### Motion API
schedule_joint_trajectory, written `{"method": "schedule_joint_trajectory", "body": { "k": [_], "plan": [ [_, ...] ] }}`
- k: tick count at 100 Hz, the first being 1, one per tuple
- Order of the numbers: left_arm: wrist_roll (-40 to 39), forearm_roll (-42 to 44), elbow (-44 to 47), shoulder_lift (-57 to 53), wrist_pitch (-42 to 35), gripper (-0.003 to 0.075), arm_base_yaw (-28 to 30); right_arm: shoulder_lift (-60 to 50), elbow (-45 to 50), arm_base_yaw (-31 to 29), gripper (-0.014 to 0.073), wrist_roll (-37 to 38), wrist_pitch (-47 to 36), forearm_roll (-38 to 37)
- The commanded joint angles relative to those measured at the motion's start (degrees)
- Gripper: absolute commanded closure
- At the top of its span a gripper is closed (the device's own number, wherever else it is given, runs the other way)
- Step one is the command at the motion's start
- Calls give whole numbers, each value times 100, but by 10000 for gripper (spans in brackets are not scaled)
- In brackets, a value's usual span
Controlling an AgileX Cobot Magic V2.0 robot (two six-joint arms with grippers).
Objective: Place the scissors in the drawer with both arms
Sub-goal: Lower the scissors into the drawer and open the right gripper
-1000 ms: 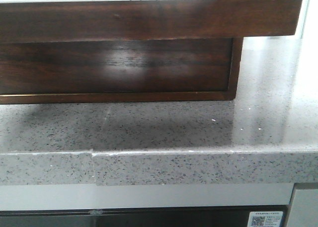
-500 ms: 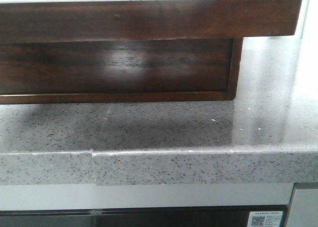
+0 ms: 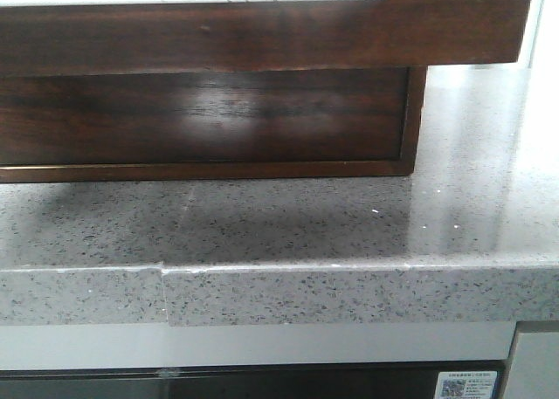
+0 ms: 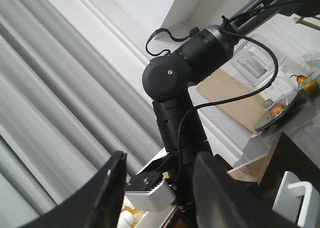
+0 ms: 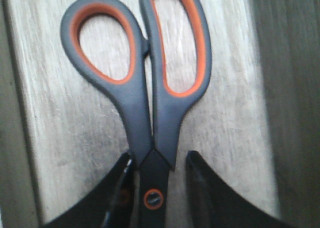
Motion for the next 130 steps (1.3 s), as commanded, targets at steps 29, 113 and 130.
{"method": "schedule_joint_trajectory", "body": {
  "k": [29, 113, 130],
  "plan": [
    [-81, -287, -179, 68, -40, 436, -52, -617, -645, -40, 475, 136, -136, -202],
    [-2744, -31, -167, -507, 1402, 742, -52, -2739, -991, -40, 635, 912, -134, 163],
    [-2770, -31, -84, -889, 2299, 742, -52, -3179, -991, -40, 635, 1014, -286, 163]
  ]
}}
